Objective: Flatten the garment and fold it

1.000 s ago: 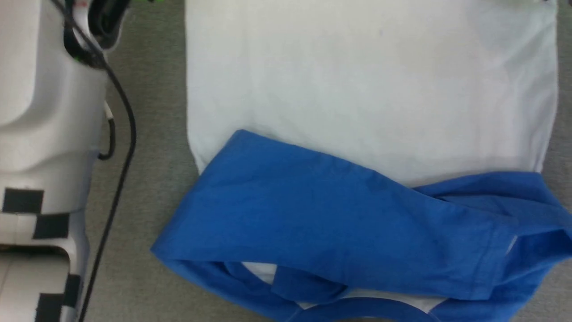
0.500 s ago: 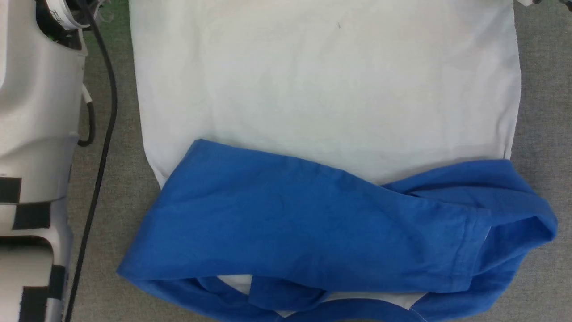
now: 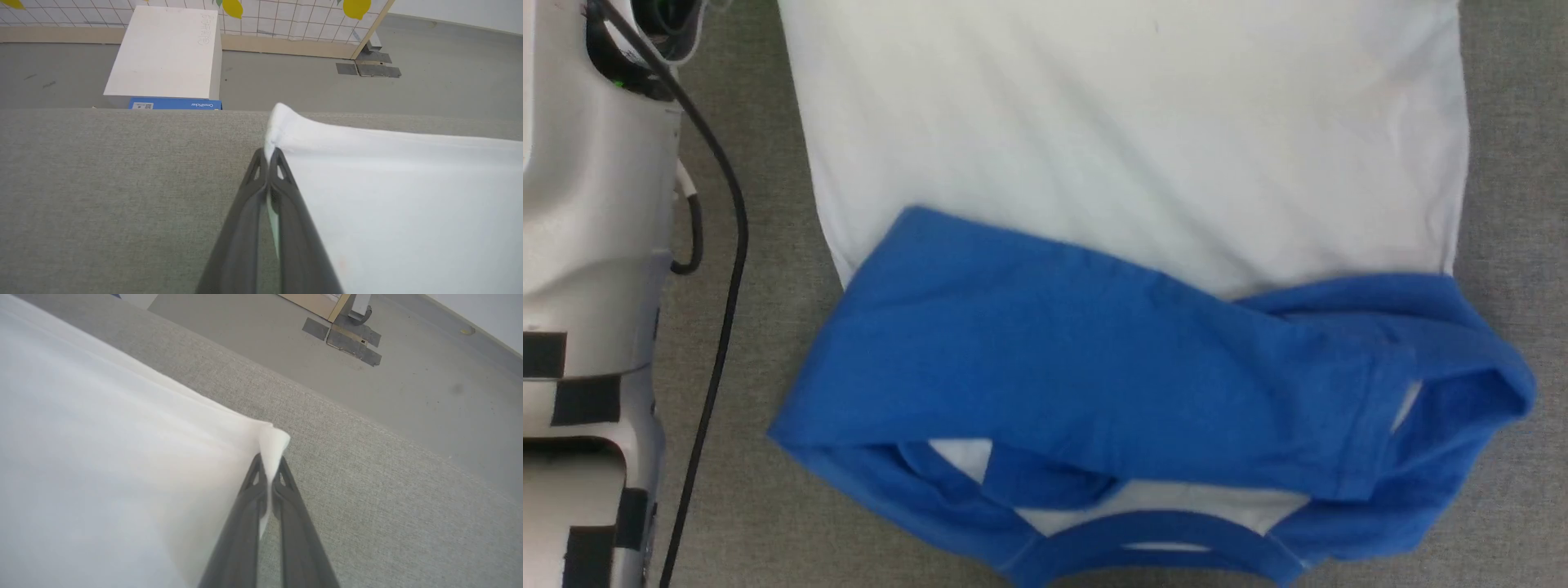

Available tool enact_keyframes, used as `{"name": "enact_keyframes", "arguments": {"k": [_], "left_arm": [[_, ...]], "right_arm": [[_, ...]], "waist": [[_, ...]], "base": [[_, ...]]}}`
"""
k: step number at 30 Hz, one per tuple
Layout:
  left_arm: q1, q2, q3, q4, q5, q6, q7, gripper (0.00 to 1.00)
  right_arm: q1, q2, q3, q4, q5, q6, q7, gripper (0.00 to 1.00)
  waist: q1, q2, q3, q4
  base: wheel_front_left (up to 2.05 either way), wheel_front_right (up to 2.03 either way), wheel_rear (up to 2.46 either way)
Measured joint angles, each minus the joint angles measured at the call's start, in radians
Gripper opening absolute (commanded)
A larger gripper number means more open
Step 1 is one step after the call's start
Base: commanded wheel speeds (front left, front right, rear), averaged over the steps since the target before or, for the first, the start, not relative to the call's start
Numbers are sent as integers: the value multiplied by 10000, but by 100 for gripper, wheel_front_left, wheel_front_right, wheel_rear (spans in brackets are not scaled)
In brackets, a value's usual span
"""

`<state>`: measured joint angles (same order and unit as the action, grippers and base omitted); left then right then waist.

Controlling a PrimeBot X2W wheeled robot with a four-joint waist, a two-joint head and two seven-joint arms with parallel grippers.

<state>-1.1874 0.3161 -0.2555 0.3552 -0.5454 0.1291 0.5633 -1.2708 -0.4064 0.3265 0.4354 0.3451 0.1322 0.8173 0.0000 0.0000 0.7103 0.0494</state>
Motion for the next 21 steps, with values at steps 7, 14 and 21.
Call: {"name": "enact_keyframes", "arguments": {"k": [7,14,21], "left_arm": [[-626,31,96,376,642,345,-1511,0],[-828,-100,59,876,738,71,-2924,0],[-359,-224,-188,1279,635,-727,-3952,0]], "right_arm": [[-682,495,-558,341,-341,2,-830,0],[-1035,746,-800,721,-826,2,-1912,0],[-479,650,-291,886,-178,2,-2502,0]], "waist": [[0,0,-224,61],[0,0,-404,98],[0,0,-996,155]], "base": [[0,0,0],[0,0,0],[0,0,0]]}}
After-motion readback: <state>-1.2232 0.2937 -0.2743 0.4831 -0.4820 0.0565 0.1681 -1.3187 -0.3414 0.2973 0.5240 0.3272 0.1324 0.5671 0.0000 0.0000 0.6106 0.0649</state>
